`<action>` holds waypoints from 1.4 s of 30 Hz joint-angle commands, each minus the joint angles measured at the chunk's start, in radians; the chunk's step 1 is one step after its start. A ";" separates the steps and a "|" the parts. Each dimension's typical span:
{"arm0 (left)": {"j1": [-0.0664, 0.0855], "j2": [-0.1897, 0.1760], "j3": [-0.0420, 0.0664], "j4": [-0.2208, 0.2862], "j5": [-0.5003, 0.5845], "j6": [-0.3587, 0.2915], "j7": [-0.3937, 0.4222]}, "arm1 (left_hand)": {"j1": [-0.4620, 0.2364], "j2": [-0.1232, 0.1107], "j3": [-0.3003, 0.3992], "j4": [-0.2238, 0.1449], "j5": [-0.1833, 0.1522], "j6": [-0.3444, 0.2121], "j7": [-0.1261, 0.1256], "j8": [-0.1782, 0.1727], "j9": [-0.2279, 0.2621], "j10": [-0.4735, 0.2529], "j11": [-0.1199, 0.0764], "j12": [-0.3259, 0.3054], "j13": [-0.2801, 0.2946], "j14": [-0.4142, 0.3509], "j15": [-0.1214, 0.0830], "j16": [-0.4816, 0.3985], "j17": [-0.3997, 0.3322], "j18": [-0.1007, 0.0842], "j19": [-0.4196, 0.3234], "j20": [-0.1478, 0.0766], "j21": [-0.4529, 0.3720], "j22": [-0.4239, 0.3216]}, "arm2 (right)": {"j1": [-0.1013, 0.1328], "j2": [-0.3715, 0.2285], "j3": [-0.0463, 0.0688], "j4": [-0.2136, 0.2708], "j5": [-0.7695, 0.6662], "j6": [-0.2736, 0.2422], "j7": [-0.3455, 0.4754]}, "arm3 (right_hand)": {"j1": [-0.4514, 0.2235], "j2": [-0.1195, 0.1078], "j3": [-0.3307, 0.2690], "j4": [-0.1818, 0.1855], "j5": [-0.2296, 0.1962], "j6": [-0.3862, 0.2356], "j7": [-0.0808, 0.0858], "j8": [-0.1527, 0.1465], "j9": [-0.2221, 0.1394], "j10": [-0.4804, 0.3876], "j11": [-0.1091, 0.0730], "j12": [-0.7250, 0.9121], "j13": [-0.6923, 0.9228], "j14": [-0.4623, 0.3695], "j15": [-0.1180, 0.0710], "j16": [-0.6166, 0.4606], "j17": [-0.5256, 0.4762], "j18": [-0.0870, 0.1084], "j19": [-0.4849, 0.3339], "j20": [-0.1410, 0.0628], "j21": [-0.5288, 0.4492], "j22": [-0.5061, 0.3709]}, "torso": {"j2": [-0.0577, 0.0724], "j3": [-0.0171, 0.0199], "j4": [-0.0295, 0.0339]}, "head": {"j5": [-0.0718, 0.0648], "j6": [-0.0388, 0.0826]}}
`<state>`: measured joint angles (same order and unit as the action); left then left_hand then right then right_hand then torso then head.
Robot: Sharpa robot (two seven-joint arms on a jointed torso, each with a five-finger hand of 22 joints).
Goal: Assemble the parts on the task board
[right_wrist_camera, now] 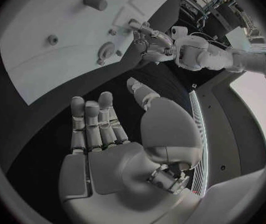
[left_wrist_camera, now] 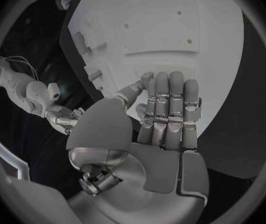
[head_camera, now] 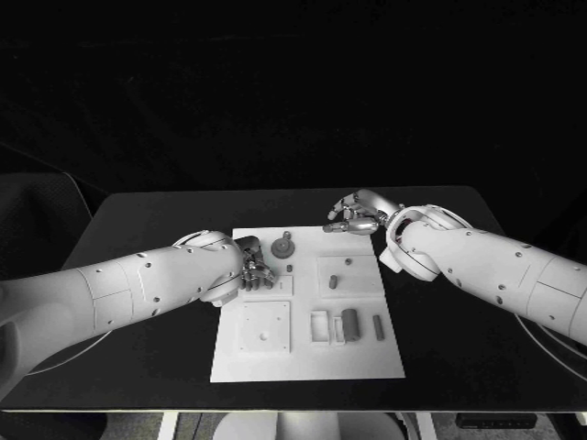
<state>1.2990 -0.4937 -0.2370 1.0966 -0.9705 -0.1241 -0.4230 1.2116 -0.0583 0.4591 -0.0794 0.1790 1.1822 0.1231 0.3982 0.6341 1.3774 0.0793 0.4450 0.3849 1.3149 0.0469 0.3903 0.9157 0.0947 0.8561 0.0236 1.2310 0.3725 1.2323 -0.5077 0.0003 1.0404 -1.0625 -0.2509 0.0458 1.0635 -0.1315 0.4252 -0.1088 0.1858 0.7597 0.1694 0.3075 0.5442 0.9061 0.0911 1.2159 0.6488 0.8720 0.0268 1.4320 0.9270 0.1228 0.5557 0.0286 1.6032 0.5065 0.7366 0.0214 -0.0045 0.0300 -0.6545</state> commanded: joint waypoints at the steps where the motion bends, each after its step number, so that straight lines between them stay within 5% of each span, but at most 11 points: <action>1: -0.001 0.004 0.000 -0.001 -0.006 0.004 0.006 | 0.053 0.036 0.054 -0.047 0.006 -0.010 -0.005 -0.009 -0.003 0.002 -0.013 -0.005 -0.002 0.003 0.003 0.003 0.002 0.043 0.006 0.000 0.005 0.001 | 0.000 0.001 0.000 0.000 -0.001 0.015 0.003 | -0.002 0.005 -0.006 0.001 -0.003 -0.009 0.001 0.001 -0.001 -0.005 0.003 -0.003 -0.001 -0.007 0.001 -0.007 -0.001 -0.006 -0.004 -0.001 -0.005 -0.001 | 0.000 0.0003 -0.0004 | 0.001 -0.001; 16: -0.003 0.002 0.000 -0.004 -0.006 -0.017 -0.011 | -0.089 -0.075 -0.054 -0.028 0.003 -0.142 0.024 -0.086 -0.033 -0.031 0.001 -0.024 -0.004 -0.025 0.019 -0.029 0.040 0.036 -0.026 0.004 0.008 -0.001 | 0.000 -0.001 0.000 0.000 0.000 0.012 0.003 | -0.003 0.005 -0.006 0.002 -0.003 -0.009 0.001 0.001 -0.001 -0.005 0.003 -0.003 -0.001 -0.007 0.001 -0.007 -0.001 -0.006 -0.005 -0.001 -0.005 -0.001 | 0.000 -0.0005 -0.0005 | 0.000 -0.001; 29: -0.003 -0.008 0.000 0.005 0.008 -0.026 0.007 | -0.161 -0.099 -0.161 -0.035 0.002 -0.180 0.028 -0.094 -0.045 -0.040 0.002 -0.023 0.000 -0.032 0.020 -0.040 0.060 0.036 -0.039 0.003 0.009 -0.003 | 0.000 -0.003 0.000 -0.001 0.001 0.012 0.004 | -0.003 0.005 -0.006 0.002 -0.003 -0.009 0.001 0.001 -0.001 -0.005 0.003 -0.003 -0.001 -0.007 0.001 -0.007 -0.001 -0.006 -0.005 -0.001 -0.005 -0.001 | -0.001 -0.0011 0.0001 | 0.000 -0.001; 42: -0.002 -0.053 0.009 0.045 0.042 -0.050 0.007 | -0.178 -0.088 -0.189 -0.031 0.004 -0.158 0.023 -0.078 -0.041 -0.032 -0.002 -0.016 0.004 -0.025 0.017 -0.039 0.069 0.039 -0.034 0.001 0.014 -0.002 | 0.000 -0.006 0.000 -0.005 0.002 0.011 0.004 | -0.003 0.005 -0.006 0.002 -0.003 -0.009 0.001 0.001 -0.001 -0.005 0.003 -0.003 -0.001 -0.007 0.001 -0.007 -0.001 -0.006 -0.005 -0.001 -0.005 -0.001 | -0.001 -0.0007 0.0011 | 0.004 0.005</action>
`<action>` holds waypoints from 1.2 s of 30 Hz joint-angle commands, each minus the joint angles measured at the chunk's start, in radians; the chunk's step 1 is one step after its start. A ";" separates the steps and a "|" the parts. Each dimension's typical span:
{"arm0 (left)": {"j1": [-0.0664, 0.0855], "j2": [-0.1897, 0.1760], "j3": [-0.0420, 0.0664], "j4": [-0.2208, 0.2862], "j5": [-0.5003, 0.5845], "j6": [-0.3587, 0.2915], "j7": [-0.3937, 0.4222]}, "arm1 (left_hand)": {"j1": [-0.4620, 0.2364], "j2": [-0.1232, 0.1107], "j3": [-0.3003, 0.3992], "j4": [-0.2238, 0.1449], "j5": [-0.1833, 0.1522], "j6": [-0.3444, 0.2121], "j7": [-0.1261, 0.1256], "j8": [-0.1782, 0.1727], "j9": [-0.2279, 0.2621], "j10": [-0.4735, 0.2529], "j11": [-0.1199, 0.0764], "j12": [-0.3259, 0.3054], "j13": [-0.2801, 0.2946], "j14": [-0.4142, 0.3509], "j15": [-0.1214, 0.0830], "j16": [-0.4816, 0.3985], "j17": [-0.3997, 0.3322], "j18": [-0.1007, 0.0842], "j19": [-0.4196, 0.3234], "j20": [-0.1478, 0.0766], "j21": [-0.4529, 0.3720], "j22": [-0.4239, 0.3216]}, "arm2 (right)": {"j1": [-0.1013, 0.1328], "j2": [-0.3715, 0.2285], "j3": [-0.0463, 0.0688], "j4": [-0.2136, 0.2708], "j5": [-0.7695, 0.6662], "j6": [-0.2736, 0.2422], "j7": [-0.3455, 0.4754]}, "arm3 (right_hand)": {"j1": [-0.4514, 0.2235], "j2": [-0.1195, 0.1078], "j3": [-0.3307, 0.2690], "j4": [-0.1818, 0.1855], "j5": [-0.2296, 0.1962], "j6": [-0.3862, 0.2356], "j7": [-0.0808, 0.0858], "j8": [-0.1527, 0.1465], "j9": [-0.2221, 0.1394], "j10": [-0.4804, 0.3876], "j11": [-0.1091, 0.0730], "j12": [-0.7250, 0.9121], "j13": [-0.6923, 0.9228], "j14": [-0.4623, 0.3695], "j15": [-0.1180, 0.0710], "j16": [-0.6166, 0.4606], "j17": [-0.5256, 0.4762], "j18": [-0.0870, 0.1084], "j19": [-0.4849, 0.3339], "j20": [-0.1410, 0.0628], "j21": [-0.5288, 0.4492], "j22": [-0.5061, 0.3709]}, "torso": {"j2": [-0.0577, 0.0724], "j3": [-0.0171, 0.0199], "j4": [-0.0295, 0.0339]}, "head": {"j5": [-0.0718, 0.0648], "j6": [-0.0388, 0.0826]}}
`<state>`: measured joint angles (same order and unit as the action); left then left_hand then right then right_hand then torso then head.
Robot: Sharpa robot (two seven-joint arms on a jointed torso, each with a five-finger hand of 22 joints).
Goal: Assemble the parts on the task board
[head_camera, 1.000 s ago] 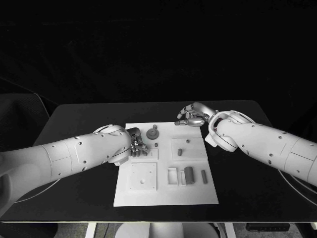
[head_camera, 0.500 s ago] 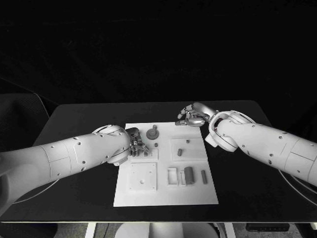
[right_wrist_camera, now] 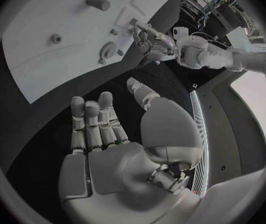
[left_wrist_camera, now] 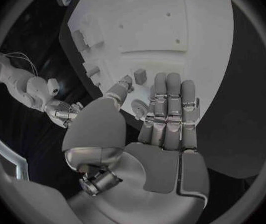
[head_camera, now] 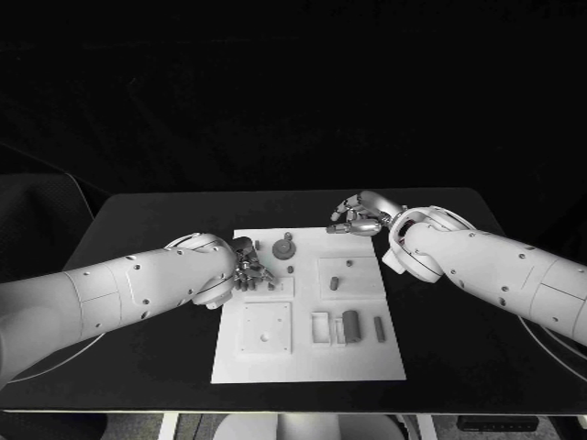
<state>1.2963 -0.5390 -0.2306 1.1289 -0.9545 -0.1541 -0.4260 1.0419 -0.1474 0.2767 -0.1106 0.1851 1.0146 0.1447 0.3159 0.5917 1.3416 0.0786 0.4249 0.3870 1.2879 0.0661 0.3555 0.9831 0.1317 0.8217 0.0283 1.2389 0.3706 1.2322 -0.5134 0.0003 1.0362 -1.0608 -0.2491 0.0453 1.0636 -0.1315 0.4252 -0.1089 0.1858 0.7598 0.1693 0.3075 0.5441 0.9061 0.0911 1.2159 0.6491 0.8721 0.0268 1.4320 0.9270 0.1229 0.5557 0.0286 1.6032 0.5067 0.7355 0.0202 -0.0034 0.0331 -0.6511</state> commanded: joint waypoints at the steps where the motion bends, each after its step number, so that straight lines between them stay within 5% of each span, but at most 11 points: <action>1: 0.001 -0.013 0.005 0.017 0.032 -0.021 0.010 | -0.008 0.003 -0.007 0.001 -0.002 0.015 0.001 0.008 0.003 0.005 -0.002 0.005 0.002 0.004 -0.003 -0.004 0.003 0.003 0.002 -0.004 0.007 0.001 | 0.000 -0.001 0.000 -0.002 0.000 0.009 0.004 | -0.003 0.005 -0.006 0.002 -0.003 -0.009 0.001 0.001 -0.001 -0.005 0.003 -0.003 -0.002 -0.007 0.001 -0.007 -0.001 -0.006 -0.005 -0.001 -0.005 -0.002 | 0.000 0.0006 -0.0005 | 0.002 0.002; 4: 0.002 -0.028 0.025 0.029 0.073 -0.002 0.023 | -0.002 0.010 -0.008 0.000 -0.001 0.036 -0.003 0.019 0.007 0.008 -0.004 0.007 0.004 0.007 -0.005 -0.003 0.007 0.005 0.005 -0.006 0.010 0.001 | 0.000 -0.001 0.000 -0.004 0.002 0.010 0.005 | -0.003 0.005 -0.006 0.002 -0.003 -0.009 0.001 0.001 -0.001 -0.005 0.003 -0.003 -0.002 -0.007 0.001 -0.007 -0.001 -0.006 -0.005 -0.001 -0.005 -0.002 | -0.001 0.0010 -0.0005 | 0.003 0.004; 8: 0.002 -0.060 0.067 0.060 0.114 0.012 0.049 | 0.017 0.024 0.003 -0.003 0.000 0.044 -0.004 0.022 0.009 0.010 -0.005 0.008 0.005 0.010 -0.007 -0.003 0.011 0.007 0.009 -0.008 0.012 0.001 | 0.000 -0.003 0.000 -0.010 0.005 0.008 0.006 | -0.005 0.005 -0.007 0.003 -0.003 -0.010 0.001 0.001 -0.001 -0.006 0.004 -0.003 -0.002 -0.007 0.001 -0.007 -0.002 -0.007 -0.005 -0.001 -0.005 -0.002 | 0.000 0.0013 -0.0006 | 0.003 0.010; 12: 0.014 -0.080 0.082 0.073 0.150 0.019 0.123 | 0.066 0.038 0.035 -0.008 0.000 0.049 -0.006 0.024 0.010 0.008 -0.005 0.007 0.005 0.009 -0.008 -0.008 0.018 0.009 0.011 -0.008 0.011 -0.001 | 0.000 -0.004 0.000 -0.017 0.007 0.007 0.008 | -0.005 0.005 -0.007 0.003 -0.003 -0.010 0.001 0.000 -0.001 -0.006 0.004 -0.003 -0.002 -0.007 0.001 -0.007 -0.002 -0.007 -0.005 -0.001 -0.006 -0.002 | 0.000 0.0015 0.0000 | 0.004 0.013; 20: 0.028 -0.058 0.084 -0.020 0.138 -0.021 0.288 | 0.142 0.046 0.085 -0.013 0.000 0.048 -0.009 0.021 0.010 -0.017 0.004 -0.006 0.001 0.022 -0.010 -0.009 0.032 0.009 0.019 -0.007 0.014 -0.002 | 0.000 -0.005 0.000 -0.026 0.019 0.009 0.013 | -0.006 0.006 -0.008 0.004 -0.003 -0.011 0.001 0.000 -0.001 -0.006 0.004 -0.003 -0.002 -0.007 0.002 -0.007 -0.002 -0.007 -0.005 -0.001 -0.006 -0.002 | 0.001 0.0017 -0.0020 | 0.009 0.024; 24: 0.028 -0.020 0.083 -0.106 0.005 -0.070 0.380 | 0.155 0.037 0.091 -0.012 -0.001 0.052 -0.011 0.023 0.012 -0.022 0.006 -0.009 0.001 0.043 -0.016 0.002 0.043 0.011 0.036 -0.009 0.025 0.002 | 0.000 -0.005 0.000 -0.027 0.023 0.007 0.016 | -0.007 0.006 -0.008 0.004 -0.003 -0.011 0.001 0.000 -0.001 -0.006 0.004 -0.003 -0.002 -0.007 0.002 -0.007 -0.002 -0.007 -0.005 -0.001 -0.006 -0.002 | 0.002 0.0012 -0.0041 | 0.011 0.026; 34: 0.026 0.063 0.066 -0.276 -0.107 -0.158 0.493 | 0.200 0.012 0.089 -0.014 -0.003 0.014 -0.015 0.006 0.005 -0.033 0.013 -0.027 -0.005 0.110 -0.046 0.071 0.103 0.028 0.115 -0.024 0.081 0.024 | -0.001 -0.015 0.000 -0.015 0.027 0.003 0.012 | -0.008 0.007 -0.008 0.005 -0.003 -0.012 0.001 0.000 -0.002 -0.006 0.004 -0.003 -0.002 -0.008 0.002 -0.007 -0.002 -0.007 -0.005 -0.001 -0.006 -0.002 | 0.007 -0.0009 -0.0060 | 0.007 0.030; 36: 0.025 0.075 0.063 -0.301 -0.130 -0.168 0.498 | 0.208 0.003 0.068 -0.016 -0.004 -0.034 -0.019 -0.011 -0.006 -0.036 0.016 -0.036 -0.007 0.121 -0.056 0.104 0.134 0.032 0.135 -0.030 0.101 0.032 | 0.000 -0.018 0.000 -0.010 0.027 0.002 0.011 | -0.008 0.007 -0.008 0.005 -0.003 -0.012 0.001 0.000 -0.002 -0.006 0.004 -0.003 -0.002 -0.008 0.002 -0.007 -0.002 -0.007 -0.005 -0.001 -0.006 -0.002 | 0.007 -0.0011 -0.0064 | 0.007 0.030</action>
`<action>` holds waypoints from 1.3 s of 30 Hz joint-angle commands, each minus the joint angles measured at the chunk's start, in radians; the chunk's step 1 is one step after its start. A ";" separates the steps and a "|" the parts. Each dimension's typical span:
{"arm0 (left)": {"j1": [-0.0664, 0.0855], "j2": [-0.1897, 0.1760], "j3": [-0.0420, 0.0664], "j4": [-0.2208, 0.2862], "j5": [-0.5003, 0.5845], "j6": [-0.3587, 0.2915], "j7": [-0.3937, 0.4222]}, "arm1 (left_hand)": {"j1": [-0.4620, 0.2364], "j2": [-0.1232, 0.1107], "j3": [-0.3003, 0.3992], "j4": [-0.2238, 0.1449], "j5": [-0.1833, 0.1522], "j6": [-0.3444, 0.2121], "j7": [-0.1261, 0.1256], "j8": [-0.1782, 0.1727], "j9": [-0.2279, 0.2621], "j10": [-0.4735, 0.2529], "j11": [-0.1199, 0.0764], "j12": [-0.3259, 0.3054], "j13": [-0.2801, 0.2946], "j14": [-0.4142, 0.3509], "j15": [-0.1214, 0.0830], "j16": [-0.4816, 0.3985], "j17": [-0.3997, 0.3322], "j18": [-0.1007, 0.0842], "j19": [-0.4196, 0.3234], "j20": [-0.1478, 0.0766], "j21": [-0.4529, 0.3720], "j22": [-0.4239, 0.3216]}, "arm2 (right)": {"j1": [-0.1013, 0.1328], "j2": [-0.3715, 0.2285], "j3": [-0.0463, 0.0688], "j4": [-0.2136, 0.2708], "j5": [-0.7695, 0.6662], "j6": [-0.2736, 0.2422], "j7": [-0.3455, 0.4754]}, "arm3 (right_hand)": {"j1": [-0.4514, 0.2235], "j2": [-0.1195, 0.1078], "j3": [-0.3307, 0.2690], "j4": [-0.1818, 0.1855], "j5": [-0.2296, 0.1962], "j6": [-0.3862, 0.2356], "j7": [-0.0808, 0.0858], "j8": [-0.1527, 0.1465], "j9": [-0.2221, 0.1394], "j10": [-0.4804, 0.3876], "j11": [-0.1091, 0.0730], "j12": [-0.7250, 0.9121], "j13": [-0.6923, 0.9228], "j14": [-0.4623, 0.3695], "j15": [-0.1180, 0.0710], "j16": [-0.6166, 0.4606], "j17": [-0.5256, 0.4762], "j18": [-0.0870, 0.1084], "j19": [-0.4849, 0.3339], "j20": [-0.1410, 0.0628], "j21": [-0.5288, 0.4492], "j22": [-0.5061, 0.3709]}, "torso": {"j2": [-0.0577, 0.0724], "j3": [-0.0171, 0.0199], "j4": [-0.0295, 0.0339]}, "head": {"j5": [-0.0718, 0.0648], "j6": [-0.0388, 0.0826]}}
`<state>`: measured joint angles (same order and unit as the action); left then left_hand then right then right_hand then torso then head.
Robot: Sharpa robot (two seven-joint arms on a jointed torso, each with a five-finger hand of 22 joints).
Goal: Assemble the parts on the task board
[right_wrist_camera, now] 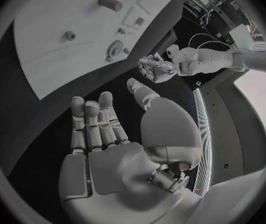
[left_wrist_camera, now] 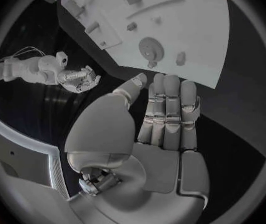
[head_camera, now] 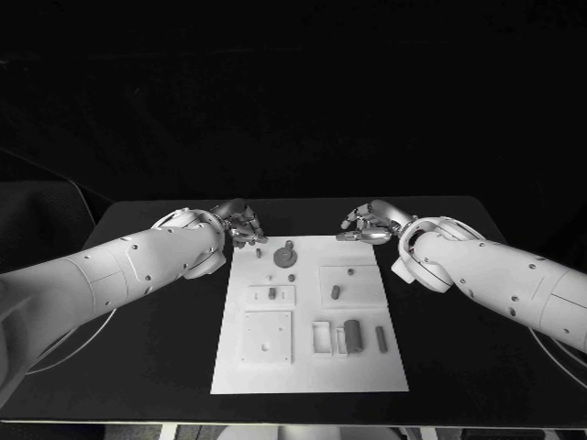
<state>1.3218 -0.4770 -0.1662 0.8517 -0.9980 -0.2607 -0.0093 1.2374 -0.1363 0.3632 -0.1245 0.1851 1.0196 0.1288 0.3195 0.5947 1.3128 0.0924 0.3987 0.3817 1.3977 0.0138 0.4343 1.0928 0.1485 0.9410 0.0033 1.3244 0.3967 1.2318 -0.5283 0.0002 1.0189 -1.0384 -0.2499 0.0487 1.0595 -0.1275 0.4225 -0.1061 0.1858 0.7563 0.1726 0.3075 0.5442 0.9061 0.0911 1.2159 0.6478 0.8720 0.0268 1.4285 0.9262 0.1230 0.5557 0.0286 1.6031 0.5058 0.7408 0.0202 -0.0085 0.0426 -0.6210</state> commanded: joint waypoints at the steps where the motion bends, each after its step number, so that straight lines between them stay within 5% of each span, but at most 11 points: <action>1: -0.001 0.020 -0.004 -0.038 -0.087 -0.073 0.080 | 0.014 -0.010 -0.024 -0.003 -0.003 -0.050 -0.003 -0.018 -0.011 -0.008 0.002 -0.011 -0.002 0.011 -0.005 0.030 0.030 0.015 0.018 -0.006 0.019 0.007 | 0.000 -0.006 0.000 0.011 0.004 0.003 0.008 | -0.004 0.003 -0.006 0.002 -0.003 -0.008 -0.002 0.000 -0.002 -0.006 0.004 -0.003 -0.001 -0.008 0.002 -0.003 -0.001 -0.007 -0.005 -0.001 -0.006 -0.001 | 0.003 -0.0017 -0.0018 | -0.002 0.001; 4: -0.004 0.039 -0.006 -0.077 -0.055 -0.062 0.057 | 0.008 -0.014 -0.056 0.001 -0.003 -0.081 0.004 -0.020 -0.018 0.002 0.000 -0.006 0.002 0.017 -0.011 0.057 0.058 0.017 0.029 -0.010 0.034 0.014 | 0.000 -0.010 0.001 0.017 0.004 0.002 0.006 | -0.004 0.004 -0.006 0.002 -0.002 -0.008 -0.002 0.000 -0.002 -0.006 0.004 -0.003 -0.001 -0.008 0.002 -0.003 -0.001 -0.007 -0.005 -0.001 -0.006 -0.001 | 0.004 -0.0016 0.0004 | -0.003 0.001; 7: -0.006 0.052 -0.006 -0.100 -0.050 -0.012 0.009 | -0.061 -0.003 -0.111 0.028 -0.003 -0.002 0.018 0.021 -0.003 0.007 -0.004 -0.001 0.010 0.011 -0.017 0.087 0.096 0.018 0.037 -0.015 0.050 0.019 | 0.000 -0.010 0.001 0.020 0.004 0.002 0.006 | -0.004 0.004 -0.006 0.002 -0.002 -0.008 -0.002 0.000 -0.002 -0.006 0.004 -0.003 -0.001 -0.008 0.002 -0.003 -0.001 -0.007 -0.005 -0.001 -0.006 -0.001 | 0.003 -0.0011 0.0014 | -0.006 -0.001; 12: -0.007 0.073 -0.007 -0.124 -0.039 0.046 -0.057 | -0.219 0.011 -0.205 0.094 -0.003 0.026 0.015 0.017 -0.003 0.007 -0.008 0.017 0.025 0.001 -0.023 0.119 0.138 0.020 0.040 -0.024 0.065 0.024 | 0.000 -0.007 0.001 0.020 0.004 0.002 0.004 | -0.004 0.004 -0.006 0.002 -0.002 -0.008 -0.002 0.000 -0.002 -0.007 0.004 -0.003 -0.001 -0.008 0.002 -0.003 -0.001 -0.007 -0.005 -0.001 -0.006 -0.001 | 0.002 -0.0013 0.0030 | -0.007 -0.004; 16: -0.007 0.088 -0.007 -0.141 -0.038 0.049 -0.103 | -0.280 0.020 -0.234 0.137 -0.002 0.040 0.012 0.015 -0.002 0.011 -0.013 0.035 0.036 0.003 -0.030 0.140 0.159 0.024 0.047 -0.030 0.078 0.029 | 0.000 -0.004 0.001 0.020 0.004 0.002 0.004 | -0.004 0.004 -0.006 0.003 -0.002 -0.008 -0.002 0.000 -0.002 -0.007 0.004 -0.003 -0.001 -0.008 0.002 -0.003 -0.001 -0.007 -0.005 -0.001 -0.006 -0.001 | 0.002 0.0002 0.0036 | -0.007 -0.006; 24: -0.007 0.112 -0.007 -0.165 -0.038 0.089 -0.212 | -0.314 0.057 -0.242 0.190 -0.001 0.088 0.002 0.031 0.008 0.047 -0.031 0.073 0.057 0.031 -0.048 0.186 0.191 0.035 0.077 -0.043 0.113 0.043 | 0.000 -0.005 0.001 0.024 0.004 -0.001 0.003 | -0.005 0.005 -0.006 0.003 -0.002 -0.009 -0.002 0.001 -0.002 -0.007 0.004 -0.003 -0.001 -0.008 0.002 -0.003 -0.001 -0.007 -0.005 -0.001 -0.006 -0.001 | -0.001 0.0005 0.0026 | -0.007 -0.010; 33: -0.014 0.146 -0.007 -0.211 -0.074 0.140 -0.303 | -0.304 0.073 -0.237 0.194 0.000 0.100 -0.001 0.034 0.011 0.057 -0.037 0.085 0.063 0.041 -0.055 0.205 0.204 0.039 0.089 -0.048 0.128 0.050 | 0.001 -0.008 0.002 0.028 0.004 -0.002 0.002 | -0.005 0.005 -0.006 0.003 -0.002 -0.009 -0.002 0.001 -0.002 -0.007 0.004 -0.003 -0.001 -0.008 0.002 -0.003 -0.001 -0.007 -0.005 -0.001 -0.006 -0.001 | 0.001 0.0008 0.0001 | -0.008 -0.012; 39: -0.020 0.156 -0.008 -0.228 -0.091 0.116 -0.310 | -0.274 0.090 -0.225 0.182 0.002 0.093 0.001 0.026 0.010 0.049 -0.037 0.085 0.065 0.033 -0.057 0.213 0.211 0.041 0.087 -0.051 0.133 0.052 | 0.002 -0.008 0.003 0.032 0.004 -0.003 0.002 | -0.006 0.005 -0.006 0.003 -0.002 -0.009 -0.002 0.001 -0.002 -0.007 0.004 -0.003 -0.001 -0.008 0.003 -0.003 -0.001 -0.007 -0.005 -0.001 -0.006 -0.001 | 0.001 0.0008 0.0010 | -0.011 -0.014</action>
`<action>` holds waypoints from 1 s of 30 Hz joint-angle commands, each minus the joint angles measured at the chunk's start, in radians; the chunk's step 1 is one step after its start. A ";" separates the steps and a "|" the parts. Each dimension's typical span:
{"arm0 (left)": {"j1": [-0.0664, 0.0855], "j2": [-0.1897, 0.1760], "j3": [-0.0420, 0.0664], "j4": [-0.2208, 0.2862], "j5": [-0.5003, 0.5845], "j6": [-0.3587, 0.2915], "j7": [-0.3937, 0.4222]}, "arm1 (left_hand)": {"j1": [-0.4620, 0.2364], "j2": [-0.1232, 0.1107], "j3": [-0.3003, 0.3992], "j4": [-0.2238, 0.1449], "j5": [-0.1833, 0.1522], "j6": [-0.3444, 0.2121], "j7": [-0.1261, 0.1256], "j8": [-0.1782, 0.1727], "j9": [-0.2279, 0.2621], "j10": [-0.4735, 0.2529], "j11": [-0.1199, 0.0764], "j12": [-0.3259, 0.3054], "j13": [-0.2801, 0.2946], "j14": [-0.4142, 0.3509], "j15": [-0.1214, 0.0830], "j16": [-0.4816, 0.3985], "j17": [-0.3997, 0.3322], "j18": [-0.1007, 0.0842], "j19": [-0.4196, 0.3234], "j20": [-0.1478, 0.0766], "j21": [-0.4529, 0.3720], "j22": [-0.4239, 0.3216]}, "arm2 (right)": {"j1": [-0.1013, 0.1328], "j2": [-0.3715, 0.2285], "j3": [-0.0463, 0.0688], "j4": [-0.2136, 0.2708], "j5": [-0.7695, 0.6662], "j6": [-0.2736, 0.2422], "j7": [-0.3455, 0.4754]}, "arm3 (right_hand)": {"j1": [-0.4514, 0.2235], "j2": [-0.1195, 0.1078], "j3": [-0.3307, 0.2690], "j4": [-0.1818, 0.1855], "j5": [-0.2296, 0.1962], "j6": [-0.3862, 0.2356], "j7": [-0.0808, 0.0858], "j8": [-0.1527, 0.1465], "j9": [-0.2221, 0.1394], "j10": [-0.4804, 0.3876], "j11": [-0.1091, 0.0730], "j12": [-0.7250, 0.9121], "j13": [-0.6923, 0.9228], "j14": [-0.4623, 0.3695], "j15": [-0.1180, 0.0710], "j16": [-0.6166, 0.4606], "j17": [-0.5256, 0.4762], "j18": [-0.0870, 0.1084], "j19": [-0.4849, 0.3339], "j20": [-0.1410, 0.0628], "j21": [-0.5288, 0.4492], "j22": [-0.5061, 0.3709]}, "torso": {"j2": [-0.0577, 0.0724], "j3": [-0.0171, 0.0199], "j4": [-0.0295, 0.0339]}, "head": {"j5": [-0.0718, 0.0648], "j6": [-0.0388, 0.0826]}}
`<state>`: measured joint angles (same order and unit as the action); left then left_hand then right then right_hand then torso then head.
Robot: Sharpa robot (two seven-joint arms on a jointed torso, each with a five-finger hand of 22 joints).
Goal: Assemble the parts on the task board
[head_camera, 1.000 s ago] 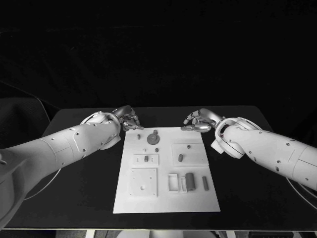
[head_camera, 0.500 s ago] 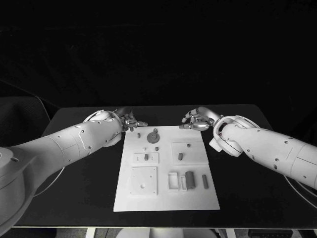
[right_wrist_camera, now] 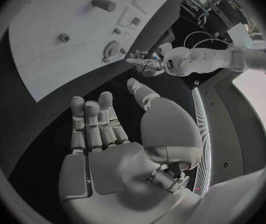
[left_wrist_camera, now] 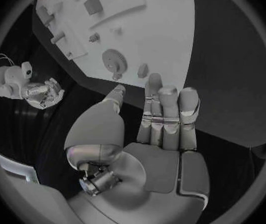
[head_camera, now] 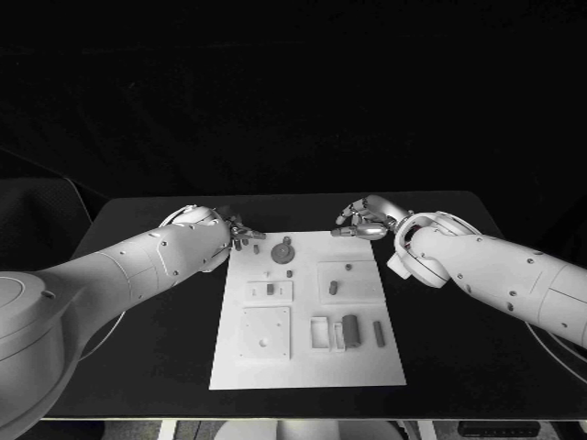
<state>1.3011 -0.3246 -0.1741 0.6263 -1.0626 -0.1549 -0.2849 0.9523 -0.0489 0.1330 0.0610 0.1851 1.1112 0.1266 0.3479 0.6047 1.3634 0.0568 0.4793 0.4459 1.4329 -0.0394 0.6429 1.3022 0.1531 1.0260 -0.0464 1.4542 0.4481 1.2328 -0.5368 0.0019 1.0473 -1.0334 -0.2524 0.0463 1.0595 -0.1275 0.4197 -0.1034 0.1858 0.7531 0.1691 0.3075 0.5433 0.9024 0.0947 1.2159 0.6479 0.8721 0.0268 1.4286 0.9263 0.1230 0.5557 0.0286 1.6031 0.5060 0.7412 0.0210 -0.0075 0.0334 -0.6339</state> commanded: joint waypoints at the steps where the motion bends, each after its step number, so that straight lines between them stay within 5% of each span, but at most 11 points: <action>1: 0.000 0.004 0.000 -0.003 -0.041 0.006 -0.035 | 0.031 0.018 0.012 -0.011 0.004 -0.014 0.007 -0.015 -0.005 -0.023 0.005 -0.003 -0.001 -0.024 0.001 0.000 0.001 0.033 -0.014 0.000 -0.003 -0.002 | 0.001 -0.001 0.001 0.005 -0.001 0.000 0.004 | -0.006 0.005 -0.004 0.001 -0.002 -0.005 0.002 0.001 -0.001 -0.003 0.000 -0.003 -0.002 -0.008 0.003 -0.003 -0.001 -0.007 -0.005 -0.001 -0.006 -0.002 | 0.000 -0.0002 0.0003 | -0.002 -0.002; 30: -0.014 0.032 0.002 -0.037 -0.017 0.006 -0.007 | 0.057 0.002 0.030 -0.020 -0.001 -0.026 0.010 -0.022 -0.007 -0.040 0.011 -0.007 -0.002 -0.040 0.006 -0.001 0.001 0.029 -0.029 0.002 -0.007 -0.004 | 0.001 0.005 0.002 0.005 -0.005 0.000 0.001 | -0.006 0.006 -0.004 0.001 -0.002 -0.006 0.001 0.001 -0.001 -0.003 0.000 -0.003 -0.002 -0.008 0.003 -0.003 -0.002 -0.007 -0.004 -0.001 -0.006 -0.002 | 0.000 -0.0008 0.0007 | -0.011 -0.025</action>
<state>1.2863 -0.2958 -0.1727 0.5894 -1.0796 -0.1475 -0.3063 1.0079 -0.0420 0.1582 0.0412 0.1851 1.0895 0.1371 0.3320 0.5983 1.3291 0.0693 0.4755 0.4455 1.4000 -0.0318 0.6429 1.3026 0.1541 1.0040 -0.0428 1.4540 0.4459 1.2339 -0.5328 0.0035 1.0518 -1.0338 -0.2539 0.0448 1.0596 -0.1275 0.4198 -0.1034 0.1858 0.7531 0.1691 0.3075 0.5434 0.9025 0.0947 1.2159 0.6473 0.8720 0.0268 1.4286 0.9263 0.1230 0.5557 0.0286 1.6031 0.5052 0.7413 0.0208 -0.0064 0.0239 -0.6570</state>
